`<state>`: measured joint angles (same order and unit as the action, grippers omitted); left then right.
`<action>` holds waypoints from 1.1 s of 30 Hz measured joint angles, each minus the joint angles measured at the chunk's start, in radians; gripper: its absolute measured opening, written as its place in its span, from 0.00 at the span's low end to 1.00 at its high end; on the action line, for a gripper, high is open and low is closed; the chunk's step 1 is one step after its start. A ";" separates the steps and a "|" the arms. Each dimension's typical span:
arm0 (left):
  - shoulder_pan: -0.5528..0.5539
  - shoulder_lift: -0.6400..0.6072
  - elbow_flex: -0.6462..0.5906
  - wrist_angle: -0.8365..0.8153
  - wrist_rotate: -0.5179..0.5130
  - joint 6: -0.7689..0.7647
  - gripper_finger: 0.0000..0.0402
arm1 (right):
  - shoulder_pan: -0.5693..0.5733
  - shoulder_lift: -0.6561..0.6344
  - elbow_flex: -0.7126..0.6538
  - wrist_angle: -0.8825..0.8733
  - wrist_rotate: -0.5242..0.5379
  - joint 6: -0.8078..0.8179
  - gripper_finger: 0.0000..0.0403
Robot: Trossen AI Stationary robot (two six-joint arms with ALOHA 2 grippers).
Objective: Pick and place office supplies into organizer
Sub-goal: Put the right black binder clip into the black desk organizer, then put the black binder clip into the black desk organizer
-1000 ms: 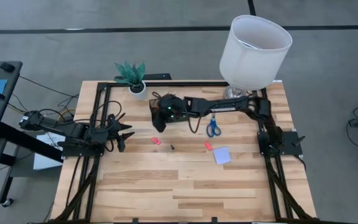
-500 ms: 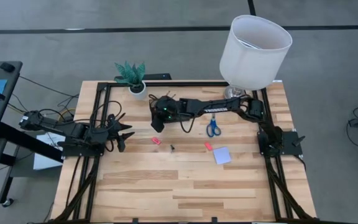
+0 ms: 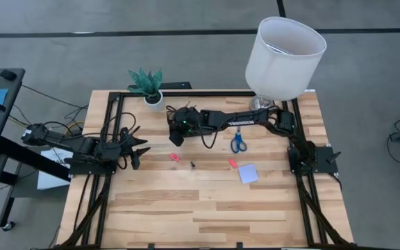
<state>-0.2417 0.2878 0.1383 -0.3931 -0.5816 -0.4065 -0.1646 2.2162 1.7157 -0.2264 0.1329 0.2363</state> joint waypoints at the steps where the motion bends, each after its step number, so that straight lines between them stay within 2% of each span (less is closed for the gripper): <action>1: 0.000 0.000 0.000 0.000 0.000 0.000 0.40 | 0.000 0.000 0.000 0.000 0.000 0.000 0.21; 6: 0.000 0.000 0.000 0.000 0.000 0.000 0.40 | 0.000 0.000 0.000 -0.005 0.000 -0.002 0.31; 10: 0.000 0.000 0.000 0.000 0.000 0.000 0.40 | 0.005 -0.034 -0.002 -0.059 0.000 -0.002 0.35; 17: 0.000 0.000 0.000 0.000 0.000 0.000 0.40 | 0.045 -0.182 -0.001 -0.431 0.000 0.037 0.33; 23: 0.000 0.000 0.000 0.000 0.000 0.000 0.40 | 0.139 -0.282 -0.001 -0.814 0.011 0.245 0.29; 27: 0.000 0.000 0.000 0.000 0.000 0.000 0.40 | 0.237 -0.299 -0.001 -1.071 0.140 0.339 0.27; 31: 0.000 0.000 0.000 0.000 0.000 0.000 0.40 | 0.355 -0.299 -0.010 -1.314 0.347 0.417 0.27; 33: 0.000 0.000 0.000 0.000 0.000 0.000 0.40 | 0.410 -0.299 -0.038 -1.352 0.455 0.469 0.27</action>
<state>-0.2417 0.2882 0.1383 -0.3927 -0.5819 -0.4068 0.2453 1.9170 1.6777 -1.5783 0.5877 0.7055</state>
